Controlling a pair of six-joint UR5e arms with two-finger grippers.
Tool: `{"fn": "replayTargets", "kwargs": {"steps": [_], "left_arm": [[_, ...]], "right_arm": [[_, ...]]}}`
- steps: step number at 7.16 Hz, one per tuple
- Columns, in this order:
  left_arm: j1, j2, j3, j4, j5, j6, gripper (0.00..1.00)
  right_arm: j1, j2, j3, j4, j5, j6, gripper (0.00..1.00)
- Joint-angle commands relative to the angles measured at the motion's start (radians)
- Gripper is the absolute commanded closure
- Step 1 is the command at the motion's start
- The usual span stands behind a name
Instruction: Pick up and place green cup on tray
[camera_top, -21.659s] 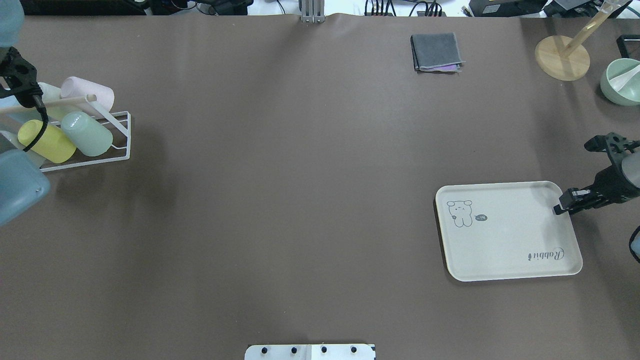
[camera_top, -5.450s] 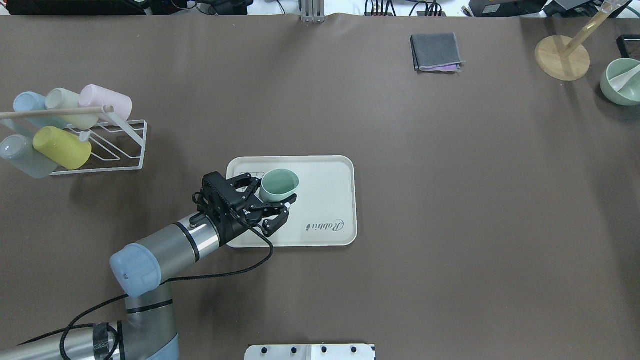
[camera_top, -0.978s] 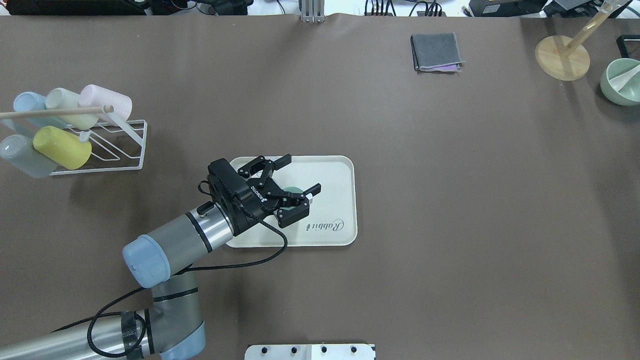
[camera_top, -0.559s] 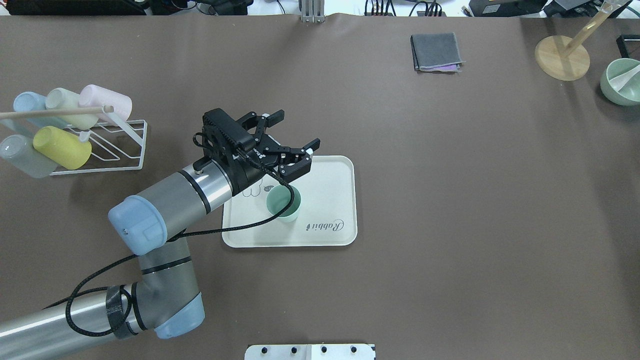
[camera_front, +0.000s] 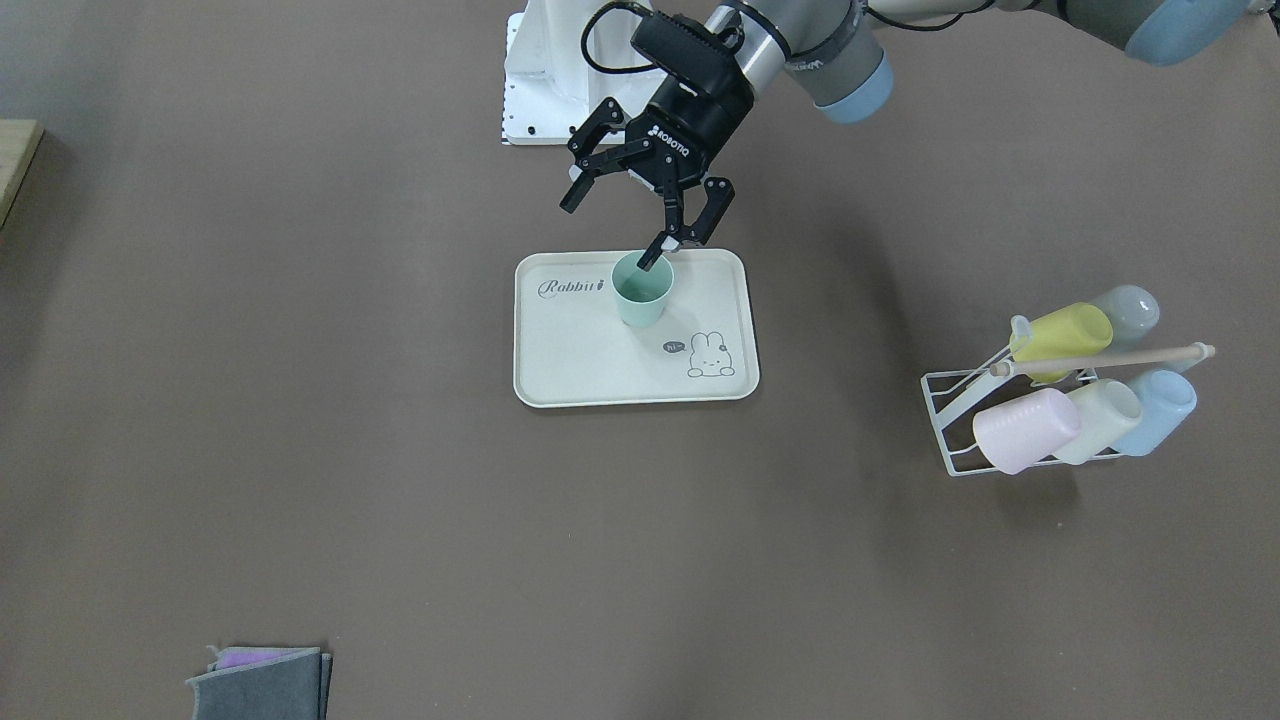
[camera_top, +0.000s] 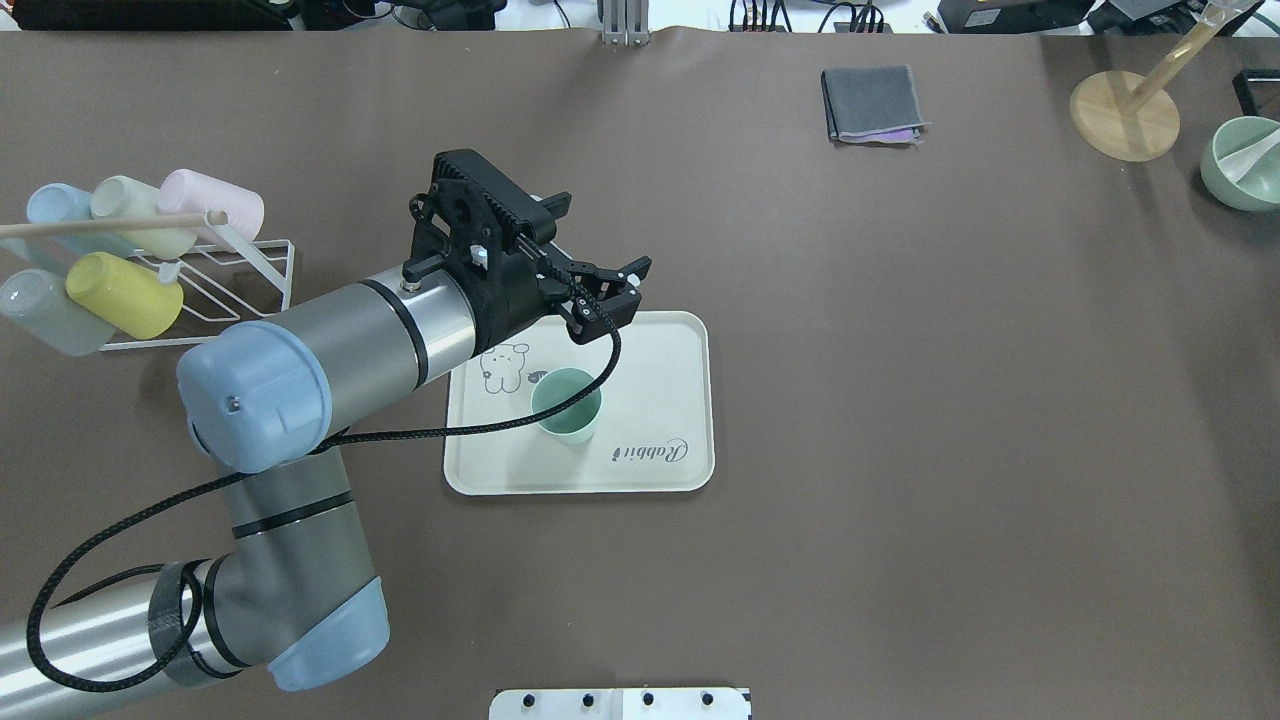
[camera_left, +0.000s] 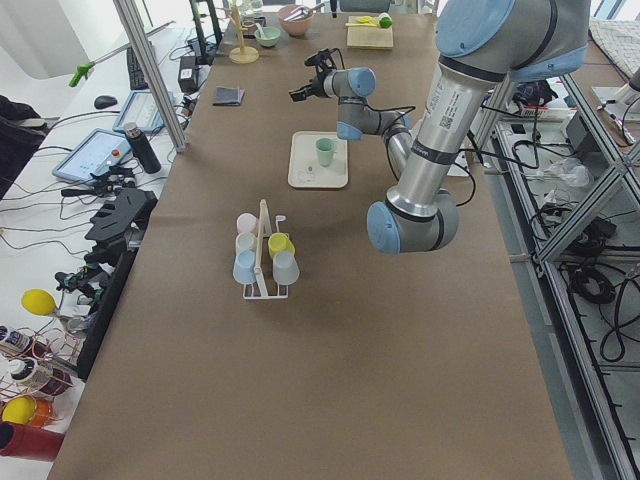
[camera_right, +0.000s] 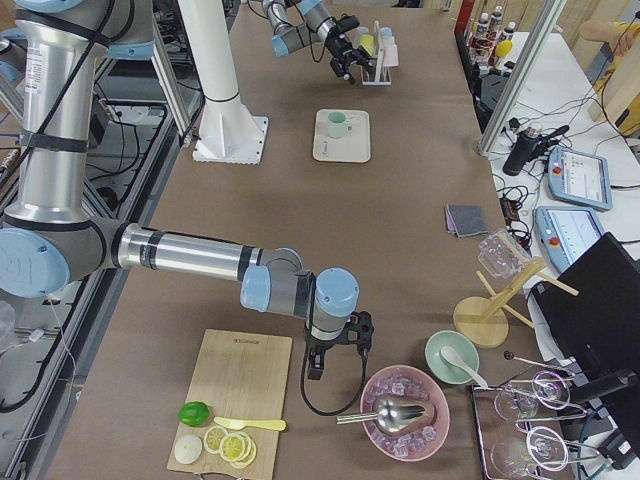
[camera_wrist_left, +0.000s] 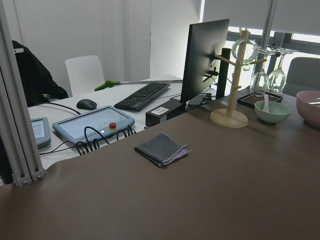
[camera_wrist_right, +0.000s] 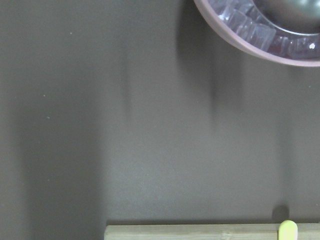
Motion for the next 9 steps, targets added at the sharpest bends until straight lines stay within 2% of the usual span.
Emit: {"fn": "replayTargets", "kwargs": {"steps": [1,2,3,4,5,6,7,8,9], "left_arm": [[-0.061,0.006,-0.107,0.226,-0.123,-0.001,0.02],[-0.113,0.000,-0.185,0.423,-0.196,-0.001,0.02],[-0.162,0.009,-0.186,0.487,-0.281,-0.001,0.02],[-0.229,0.062,-0.201,0.518,-0.367,0.002,0.02],[-0.344,0.128,-0.232,0.593,-0.553,0.003,0.02],[-0.495,0.167,-0.202,0.661,-0.750,0.006,0.02],[-0.608,0.223,-0.139,0.672,-0.917,0.008,0.02],[-0.689,0.280,-0.051,0.669,-0.977,0.011,0.02],[-0.757,0.322,-0.027,0.674,-0.992,0.012,0.02]], "right_arm": [[0.001,0.000,0.000,0.000,0.000,0.000,0.00],[0.001,0.000,0.000,0.000,0.000,0.000,0.00],[0.001,0.000,0.000,0.000,0.000,0.000,0.00],[0.001,0.000,0.000,0.000,0.000,0.000,0.00],[0.001,0.000,0.000,0.000,0.000,0.000,0.00],[0.001,0.000,0.000,0.000,0.000,0.000,0.00],[0.001,0.000,0.000,0.000,0.000,0.000,0.00],[0.001,0.000,0.000,0.000,0.000,0.000,0.00],[0.001,0.000,0.000,0.000,0.000,0.000,0.00]]}}
